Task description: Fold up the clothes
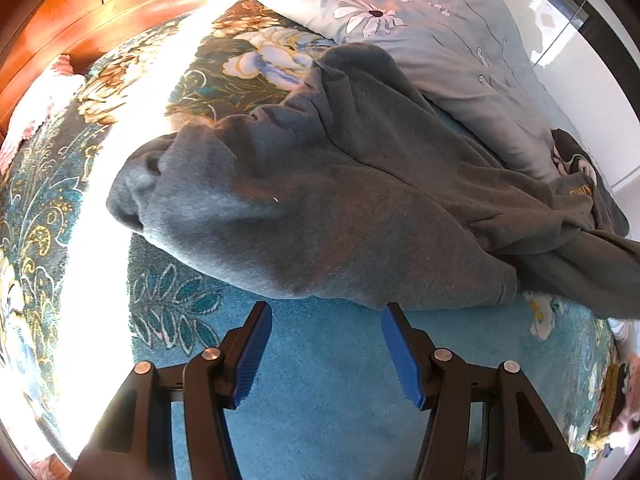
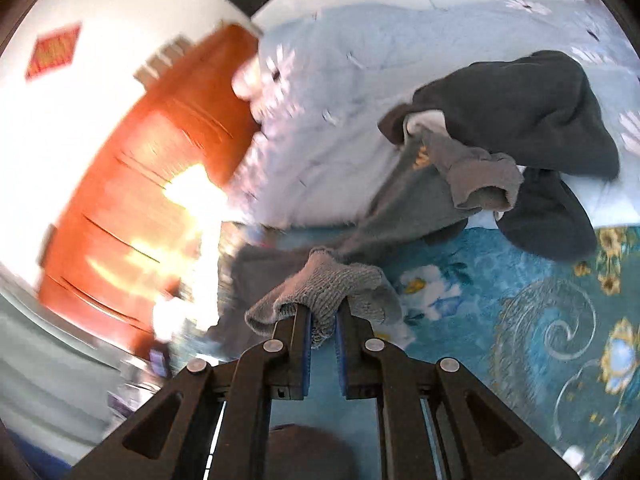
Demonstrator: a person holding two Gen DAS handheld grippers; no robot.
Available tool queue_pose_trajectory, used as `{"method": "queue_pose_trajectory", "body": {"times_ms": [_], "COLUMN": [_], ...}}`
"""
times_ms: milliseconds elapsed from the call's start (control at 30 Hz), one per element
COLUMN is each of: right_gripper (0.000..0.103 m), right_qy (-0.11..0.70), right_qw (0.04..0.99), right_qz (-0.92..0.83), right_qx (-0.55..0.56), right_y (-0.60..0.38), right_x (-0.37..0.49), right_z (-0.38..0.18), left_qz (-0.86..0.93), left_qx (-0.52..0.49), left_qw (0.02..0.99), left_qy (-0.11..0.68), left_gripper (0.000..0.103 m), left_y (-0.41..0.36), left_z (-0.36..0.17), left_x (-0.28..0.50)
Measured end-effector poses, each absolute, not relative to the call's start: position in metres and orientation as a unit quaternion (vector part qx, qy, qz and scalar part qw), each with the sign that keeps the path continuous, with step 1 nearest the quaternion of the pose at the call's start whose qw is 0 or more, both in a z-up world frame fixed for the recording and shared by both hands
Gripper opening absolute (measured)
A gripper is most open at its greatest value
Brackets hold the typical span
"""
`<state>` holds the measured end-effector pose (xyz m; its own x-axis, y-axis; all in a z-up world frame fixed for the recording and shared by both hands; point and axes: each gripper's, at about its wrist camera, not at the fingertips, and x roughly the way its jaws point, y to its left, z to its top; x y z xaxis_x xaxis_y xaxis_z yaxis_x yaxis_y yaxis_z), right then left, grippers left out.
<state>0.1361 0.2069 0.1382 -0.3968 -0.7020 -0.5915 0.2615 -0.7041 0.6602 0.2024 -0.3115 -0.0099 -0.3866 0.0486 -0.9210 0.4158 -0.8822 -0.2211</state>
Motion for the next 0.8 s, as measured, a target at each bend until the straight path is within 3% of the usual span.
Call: {"method": "queue_pose_trajectory", "body": {"times_ms": [100, 167, 467, 700, 800], "right_gripper": [0.008, 0.0, 0.0, 0.002, 0.018], "right_qy": [-0.292, -0.313, -0.293, -0.19, -0.203], "right_qw": [0.297, 0.286, 0.178, 0.166, 0.138], "right_qz": [-0.808, -0.811, -0.804, -0.772, -0.742], "right_qx": [0.416, 0.403, 0.486, 0.584, 0.624], "right_y": [0.241, 0.258, 0.273, 0.235, 0.245], "right_x": [0.149, 0.152, 0.132, 0.118, 0.119], "right_z": [0.172, 0.18, 0.1, 0.026, -0.007], "left_qz": [-0.806, -0.805, -0.792, -0.785, -0.783], "left_qx": [0.538, 0.538, 0.549, 0.551, 0.547], "left_qw": [0.119, 0.126, 0.136, 0.155, 0.181], "left_qy": [0.215, 0.217, 0.23, 0.235, 0.236], "left_gripper": [0.061, 0.061, 0.061, 0.061, 0.061], "left_y": [-0.315, -0.319, -0.324, -0.334, -0.343], "left_z": [-0.007, -0.007, -0.015, -0.018, -0.019], "left_x": [0.206, 0.208, 0.208, 0.21, 0.214]}}
